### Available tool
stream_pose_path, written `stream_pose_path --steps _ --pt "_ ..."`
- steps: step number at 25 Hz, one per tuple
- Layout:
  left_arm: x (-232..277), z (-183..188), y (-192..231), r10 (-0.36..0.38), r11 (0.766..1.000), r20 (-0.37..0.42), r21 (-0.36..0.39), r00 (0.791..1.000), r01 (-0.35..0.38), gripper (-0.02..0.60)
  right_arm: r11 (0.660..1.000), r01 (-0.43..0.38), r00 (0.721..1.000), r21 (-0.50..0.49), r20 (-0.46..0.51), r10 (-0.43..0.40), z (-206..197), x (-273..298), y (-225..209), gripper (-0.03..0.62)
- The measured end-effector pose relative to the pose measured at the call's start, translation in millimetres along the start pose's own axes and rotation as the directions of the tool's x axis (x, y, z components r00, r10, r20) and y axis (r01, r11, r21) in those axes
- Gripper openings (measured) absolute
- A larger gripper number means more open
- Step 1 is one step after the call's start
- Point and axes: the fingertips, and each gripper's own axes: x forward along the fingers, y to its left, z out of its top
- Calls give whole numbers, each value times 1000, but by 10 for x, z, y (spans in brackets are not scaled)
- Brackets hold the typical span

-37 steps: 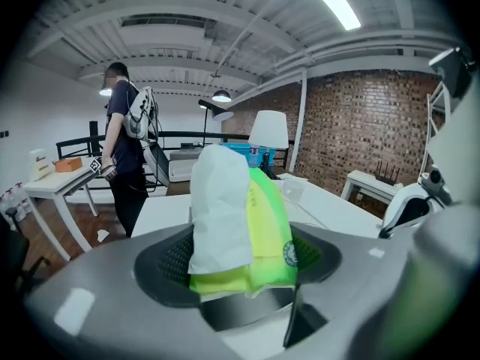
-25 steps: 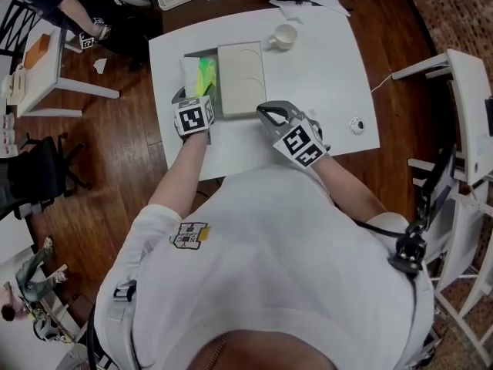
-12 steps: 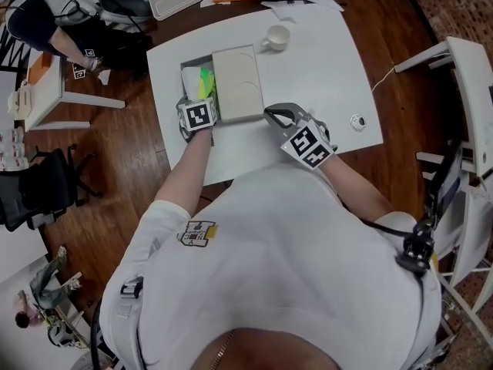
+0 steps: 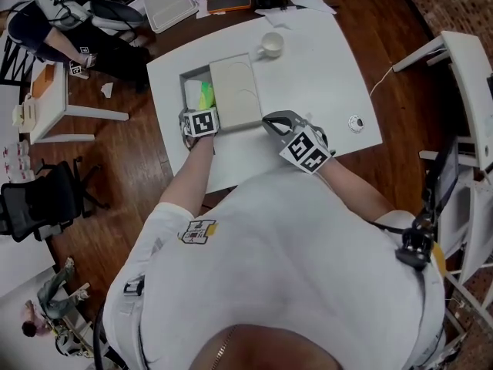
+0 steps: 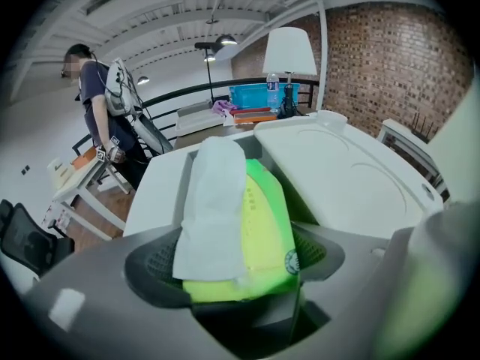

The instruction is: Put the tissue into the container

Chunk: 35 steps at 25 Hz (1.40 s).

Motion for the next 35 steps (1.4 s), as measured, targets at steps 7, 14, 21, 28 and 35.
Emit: stream_pose_path --steps 7,14,21,28,35 --pt "-65 101 68 -15 1000 40 18 999 14 400 1000 -5 1000 13 14 5 26 1 -33 0" --pt "-259 143 66 -83 997 98 12 992 82 457 1000 -15 999 17 32 14 33 63 -75 0" --pt "-538 265 83 -82 997 196 12 977 82 457 999 -41 998 3 39 41 88 145 -17 0" --pt "-1130 367 379 -42 997 371 -50 928 65 457 999 -50 998 -8 28 51 125 236 102 0" --pt "-1657 106 258 -156 974 510 -62 846 217 427 993 -107 994 -45 -16 107 145 447 508 0"
